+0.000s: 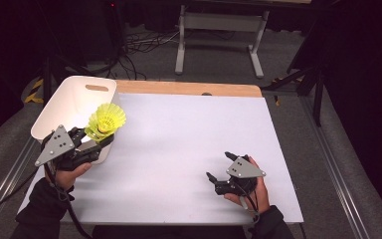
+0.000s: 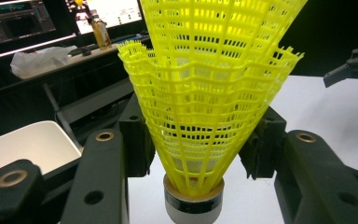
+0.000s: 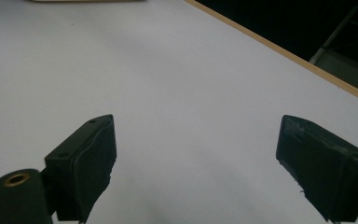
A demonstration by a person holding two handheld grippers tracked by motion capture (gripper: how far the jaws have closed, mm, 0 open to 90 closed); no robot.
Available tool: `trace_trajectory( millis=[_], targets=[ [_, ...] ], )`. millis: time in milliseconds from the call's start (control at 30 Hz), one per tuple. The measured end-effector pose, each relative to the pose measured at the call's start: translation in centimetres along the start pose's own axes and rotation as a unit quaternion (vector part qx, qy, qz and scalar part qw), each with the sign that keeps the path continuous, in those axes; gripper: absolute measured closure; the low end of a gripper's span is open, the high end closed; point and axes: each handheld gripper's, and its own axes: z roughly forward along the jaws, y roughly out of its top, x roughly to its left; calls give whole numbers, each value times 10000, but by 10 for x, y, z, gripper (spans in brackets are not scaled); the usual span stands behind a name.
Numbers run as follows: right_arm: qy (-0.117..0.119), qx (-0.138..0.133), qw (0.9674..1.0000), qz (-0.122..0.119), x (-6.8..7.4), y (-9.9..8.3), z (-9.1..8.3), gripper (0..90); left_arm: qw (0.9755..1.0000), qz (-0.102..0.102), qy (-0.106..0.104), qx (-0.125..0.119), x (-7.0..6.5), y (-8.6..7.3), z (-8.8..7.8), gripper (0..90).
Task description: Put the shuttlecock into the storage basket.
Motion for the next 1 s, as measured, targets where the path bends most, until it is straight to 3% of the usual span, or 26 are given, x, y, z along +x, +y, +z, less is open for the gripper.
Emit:
trace_trajectory(
  millis=[1000],
  targets=[
    [8, -16, 10000, 30, 0, 0, 0, 127, 9997, -87, 220, -117, 12, 2, -14, 531]
  ],
)
